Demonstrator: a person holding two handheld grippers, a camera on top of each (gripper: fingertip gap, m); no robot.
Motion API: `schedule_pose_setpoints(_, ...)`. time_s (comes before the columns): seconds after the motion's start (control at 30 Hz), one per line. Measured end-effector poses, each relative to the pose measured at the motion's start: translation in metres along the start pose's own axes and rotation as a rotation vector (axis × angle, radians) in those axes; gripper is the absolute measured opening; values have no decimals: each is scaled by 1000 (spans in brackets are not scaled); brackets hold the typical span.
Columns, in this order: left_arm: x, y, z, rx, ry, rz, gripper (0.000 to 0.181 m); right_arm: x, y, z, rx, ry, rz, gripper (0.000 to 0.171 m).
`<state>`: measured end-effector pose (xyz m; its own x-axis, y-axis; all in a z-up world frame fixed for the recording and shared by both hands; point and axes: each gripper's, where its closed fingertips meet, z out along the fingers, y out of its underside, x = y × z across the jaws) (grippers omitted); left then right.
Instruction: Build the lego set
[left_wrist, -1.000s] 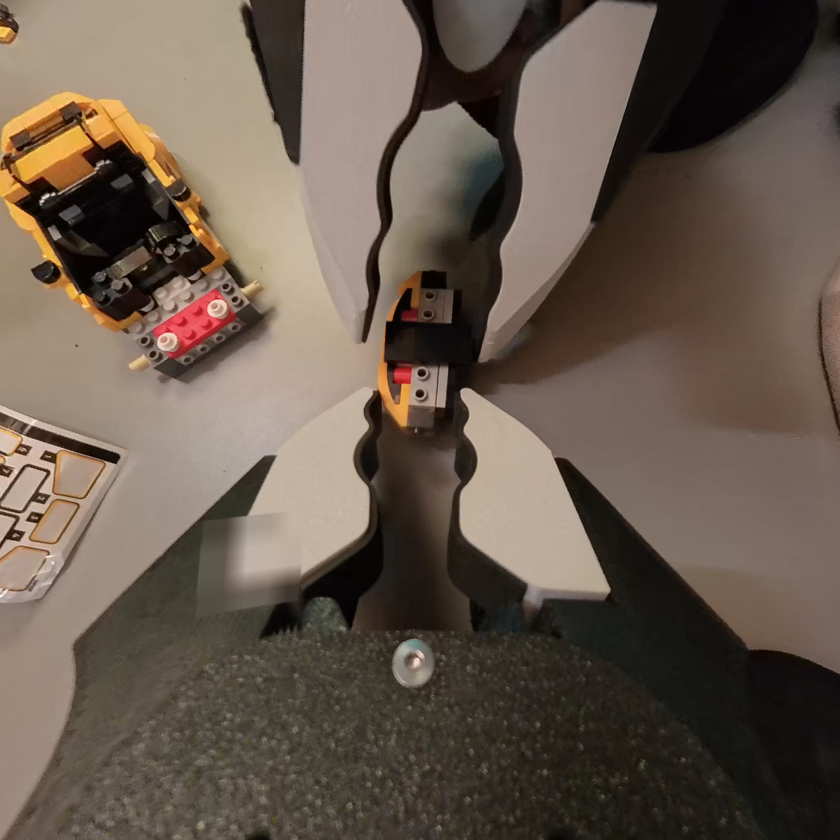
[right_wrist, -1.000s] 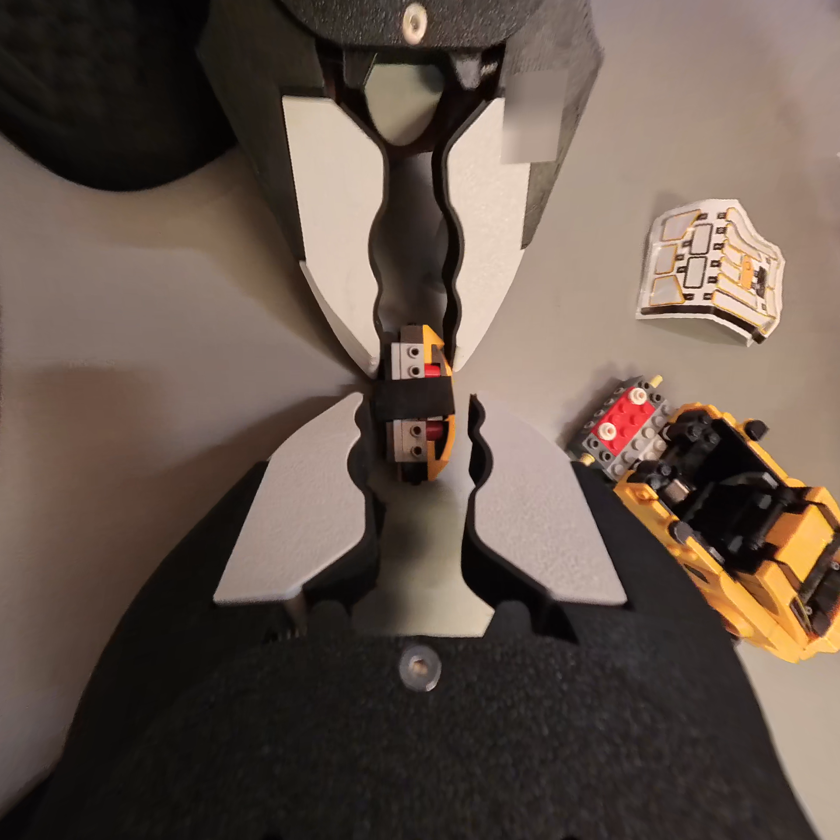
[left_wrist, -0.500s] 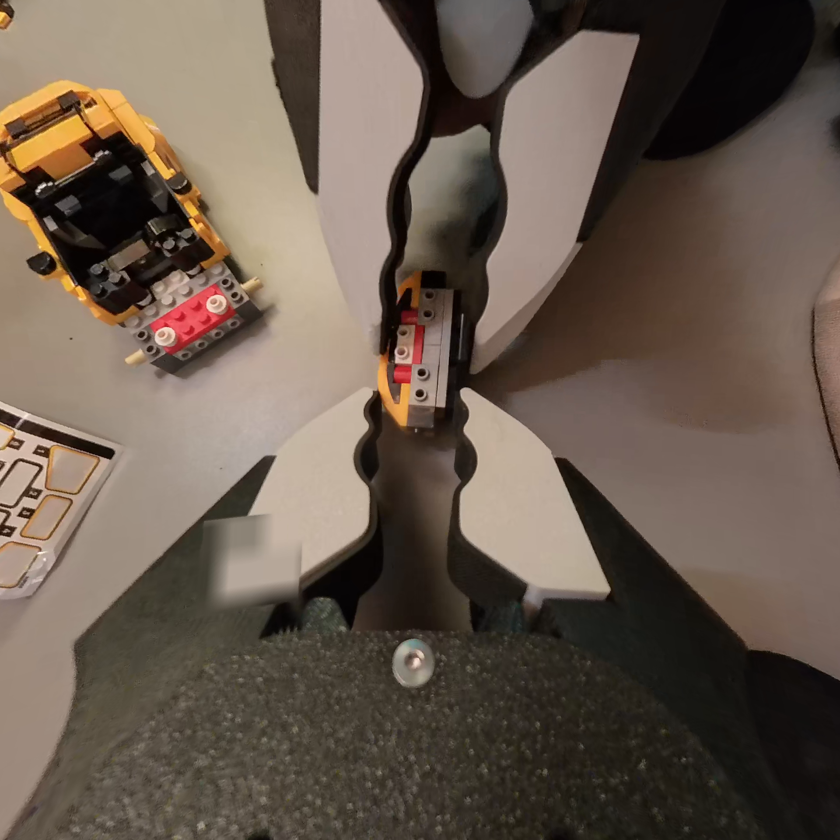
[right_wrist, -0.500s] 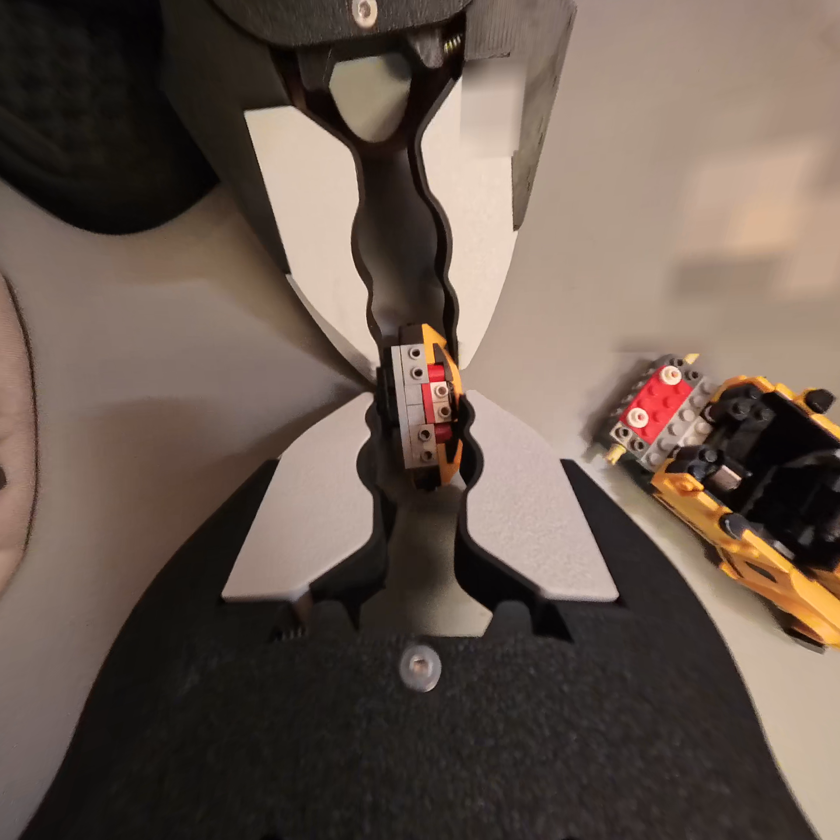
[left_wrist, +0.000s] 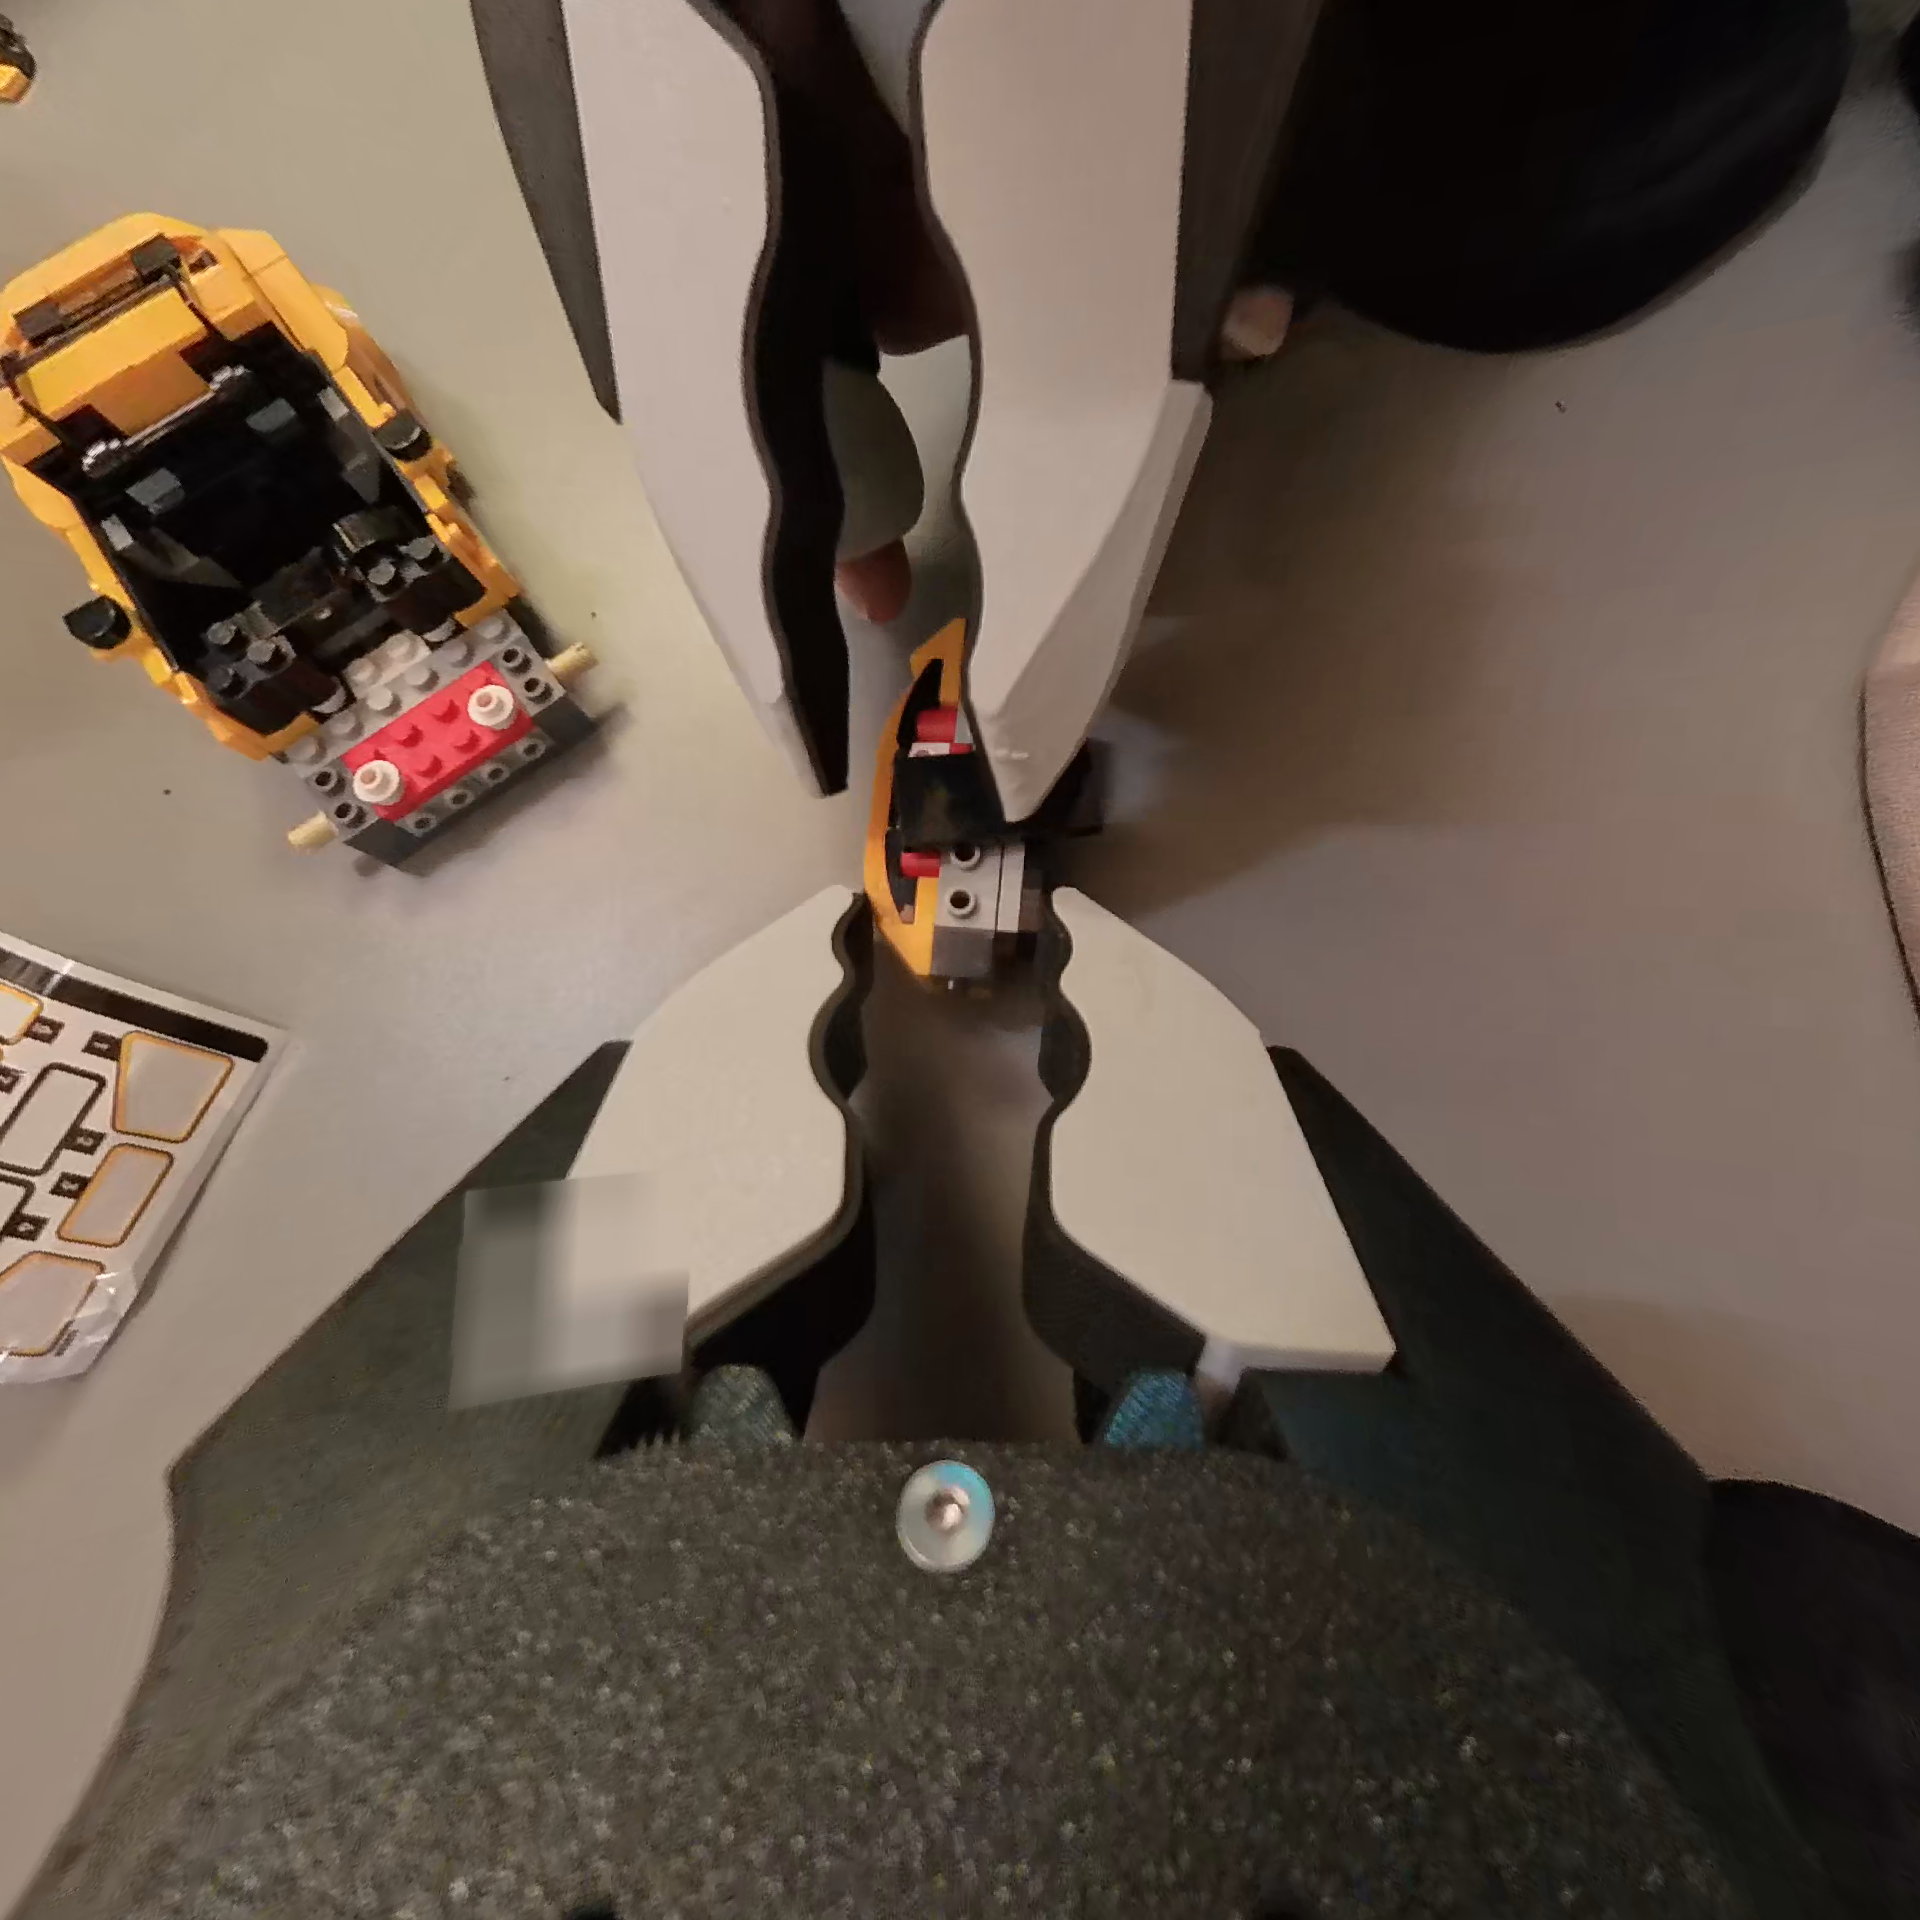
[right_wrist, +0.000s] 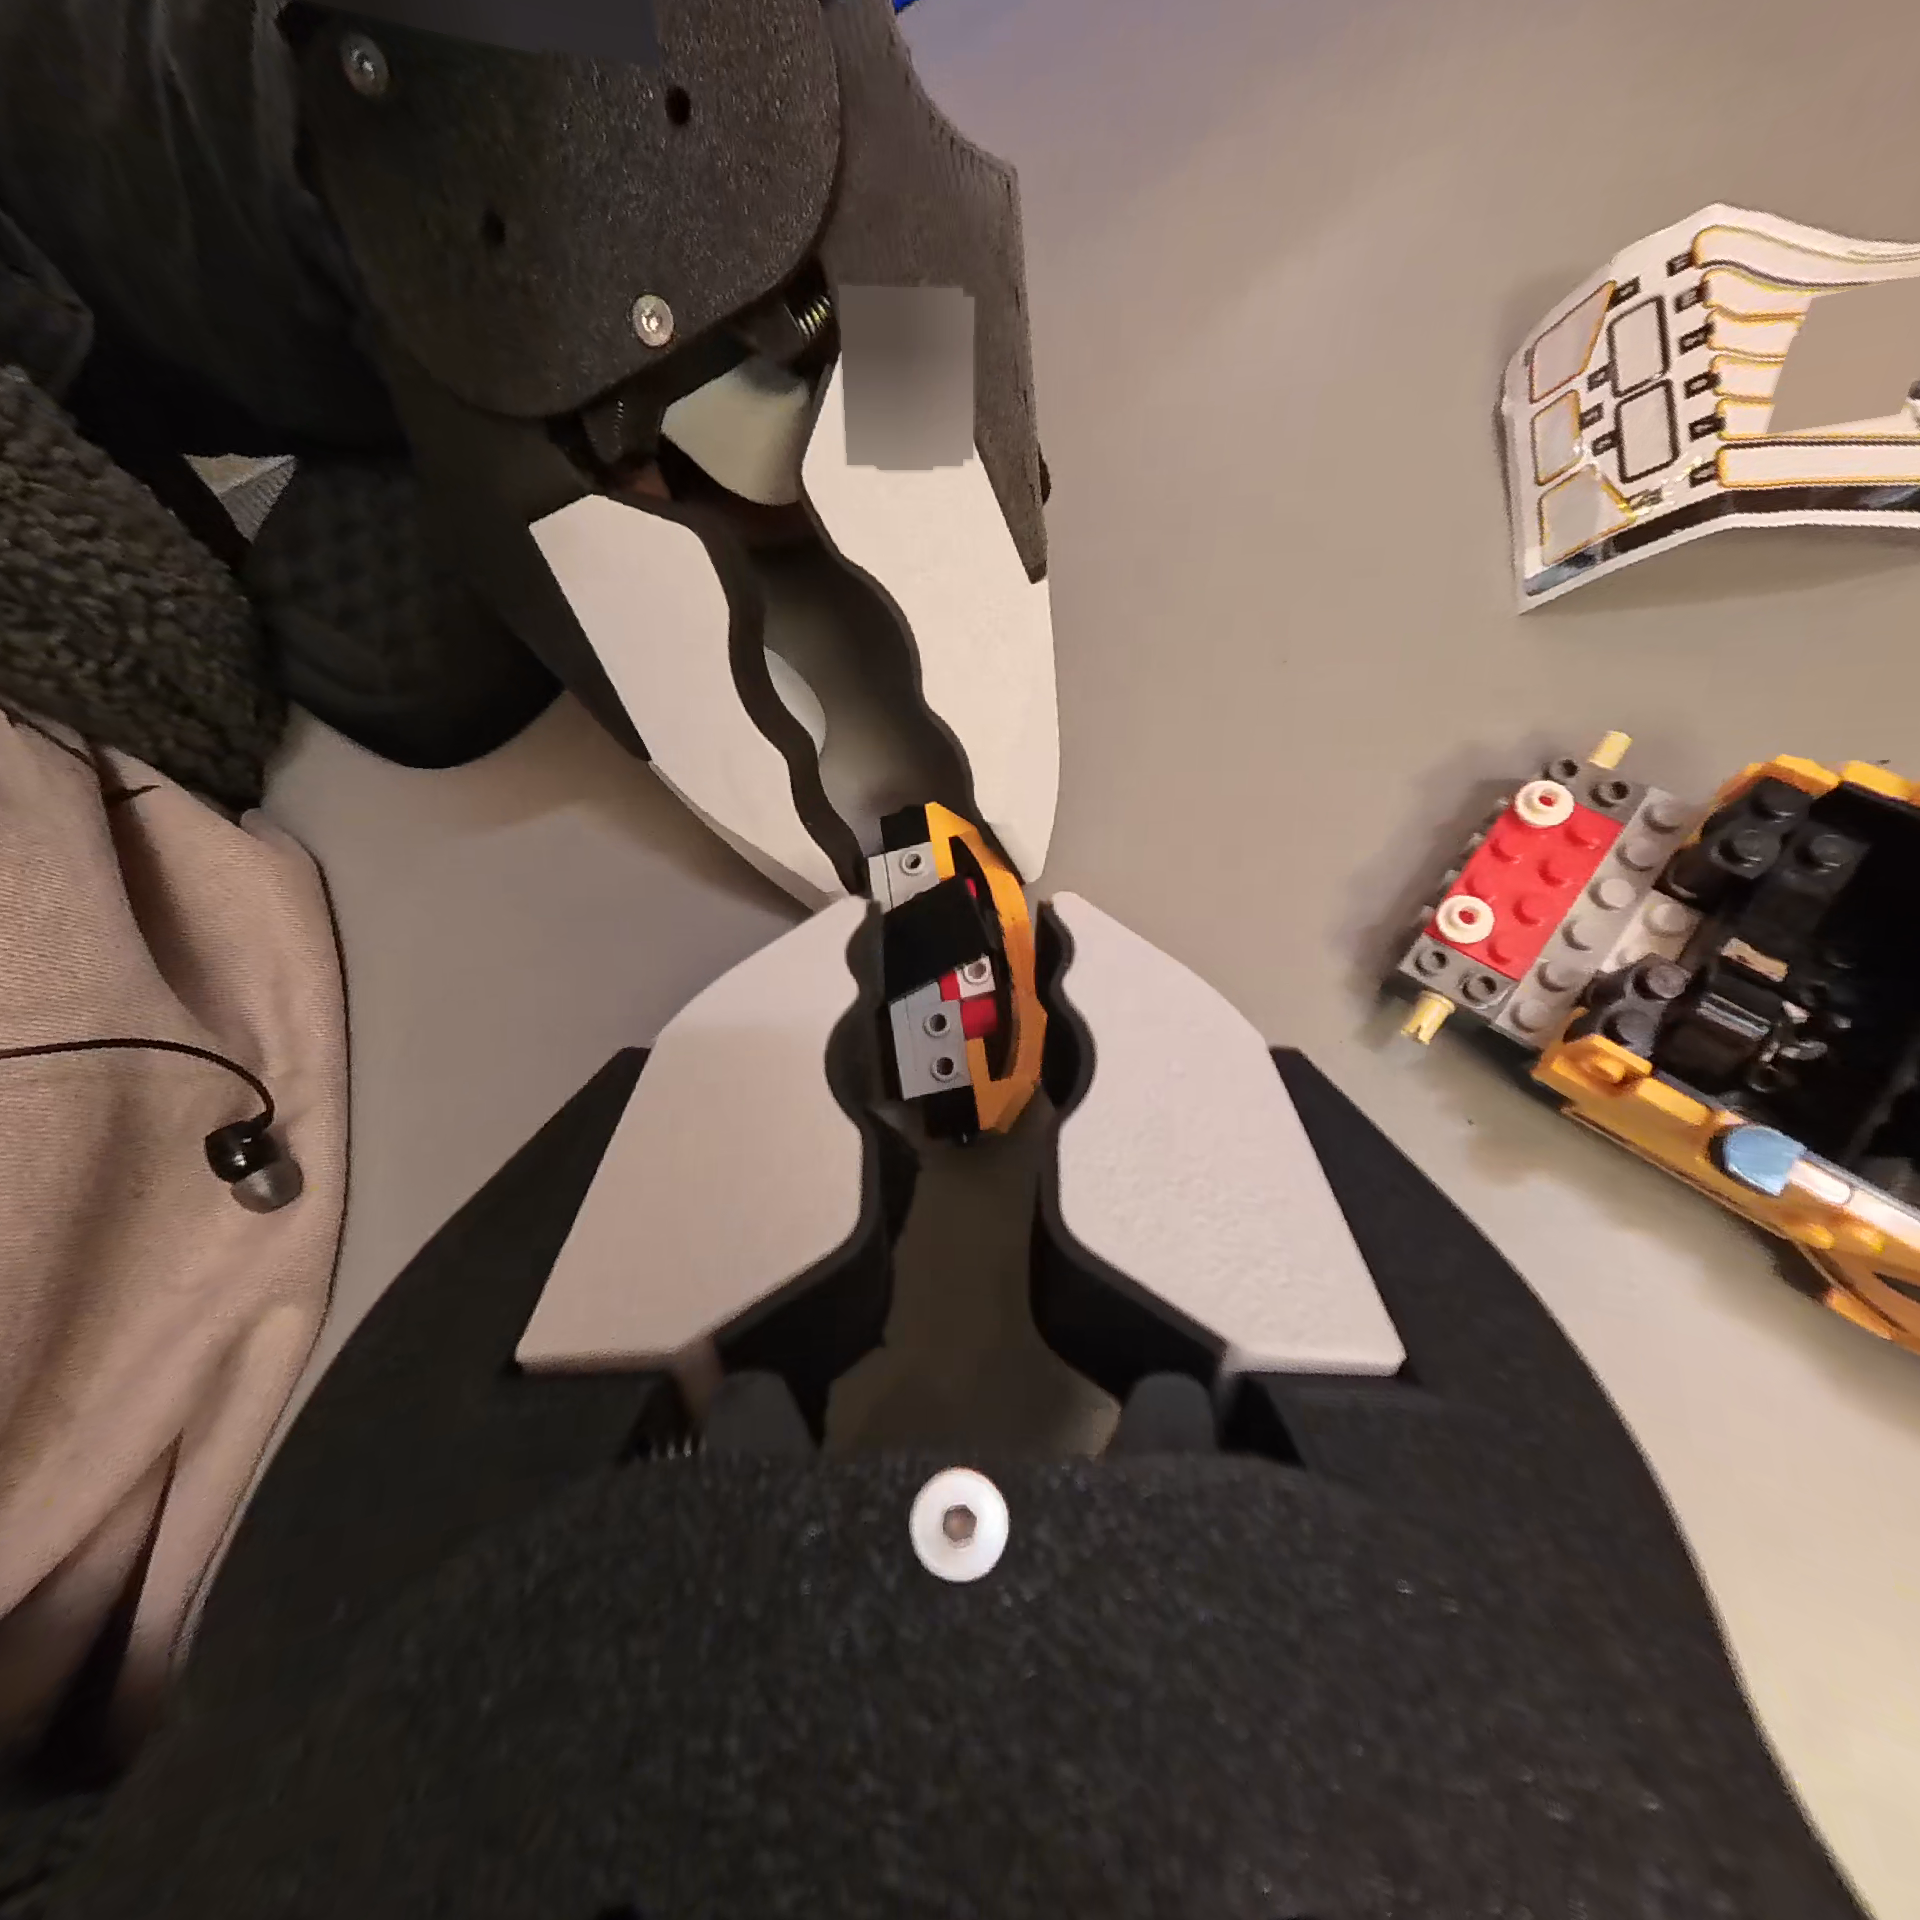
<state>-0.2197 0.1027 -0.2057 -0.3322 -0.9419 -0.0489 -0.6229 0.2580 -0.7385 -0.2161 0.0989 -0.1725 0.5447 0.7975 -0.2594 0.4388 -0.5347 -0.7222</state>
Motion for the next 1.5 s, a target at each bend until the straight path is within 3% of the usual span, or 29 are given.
schedule_pose_setpoints(0.17, 0, 0, 0, 2, 4, -5, 30, -5, -9, -5, 34, 15, -100, 29)
schedule_pose_setpoints(0.33, 0, 0, 0, 3, 7, -10, 30, -15, -2, 2, -31, 37, -306, 41)
schedule_pose_setpoints(0.5, 0, 0, 0, 2, 7, -10, 30, -11, 10, 6, -110, 77, -421, 42)
schedule_pose_setpoints(0.63, 1, 0, 1, 1, 9, -6, 30, -8, 9, 6, -115, 105, -421, 34)
schedule_pose_setpoints(1.27, 1, 0, 1, -5, -11, 29, 30, -3, 12, 2, -92, 113, -246, 34)
schedule_pose_setpoints(1.5, 1, 0, 1, 0, -6, 26, 30, -8, 15, 3, -115, 121, -304, 34)
